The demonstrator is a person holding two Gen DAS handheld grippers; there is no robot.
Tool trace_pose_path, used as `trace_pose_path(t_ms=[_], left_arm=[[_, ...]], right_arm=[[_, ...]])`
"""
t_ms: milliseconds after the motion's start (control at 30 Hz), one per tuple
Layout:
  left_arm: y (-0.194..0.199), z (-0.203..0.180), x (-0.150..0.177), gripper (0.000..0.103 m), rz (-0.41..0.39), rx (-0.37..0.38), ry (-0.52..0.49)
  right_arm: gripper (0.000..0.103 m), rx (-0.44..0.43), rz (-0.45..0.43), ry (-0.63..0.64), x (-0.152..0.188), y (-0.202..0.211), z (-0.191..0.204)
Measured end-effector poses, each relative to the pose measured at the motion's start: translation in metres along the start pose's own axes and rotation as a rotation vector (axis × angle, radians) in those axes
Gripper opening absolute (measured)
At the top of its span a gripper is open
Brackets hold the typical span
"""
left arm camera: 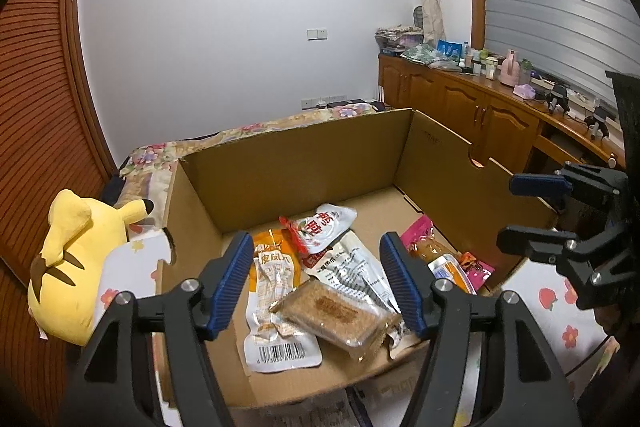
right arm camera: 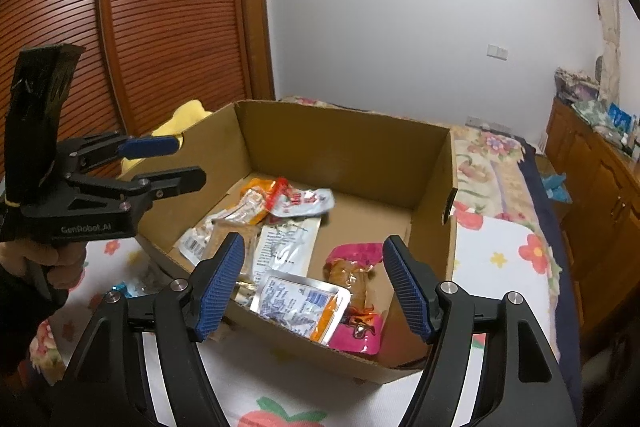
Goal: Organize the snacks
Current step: 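Open the left tool to drop the red-edged pouch into the box, then move the left tool to the white pouch while the right tool grasps the gold-wrapped candy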
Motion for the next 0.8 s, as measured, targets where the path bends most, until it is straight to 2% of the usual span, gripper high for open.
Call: trace_pose_path(t_ms=[433, 600, 800], left_arm=[[0.047, -0.007, 0.025, 0.072, -0.034, 0.009, 0.010], [0.055, -0.008, 0.047, 0.075, -0.014, 0.010, 0.012], [0.047, -0.009, 0.081, 0.078, 0.047, 0.017, 0.021]], right_arm=[[0.074, 0.021, -0.028, 0.003, 0.012, 0.039, 0.024], [0.074, 0.027, -0.024, -0.009, 0.028, 0.050, 0.033], [0.074, 0.017, 0.014, -0.028, 0.060, 0.046, 0.043]])
Point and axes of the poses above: each gripper's, at about its wrist camera, not at the fingertips, and y roughly against the way its jaws point, z to its left, x to its underside, the point moved 9 cm from there along -y, roughly the way its jaws point, and after that the axes turned 4 degrees about z, right-handed, at the moved point
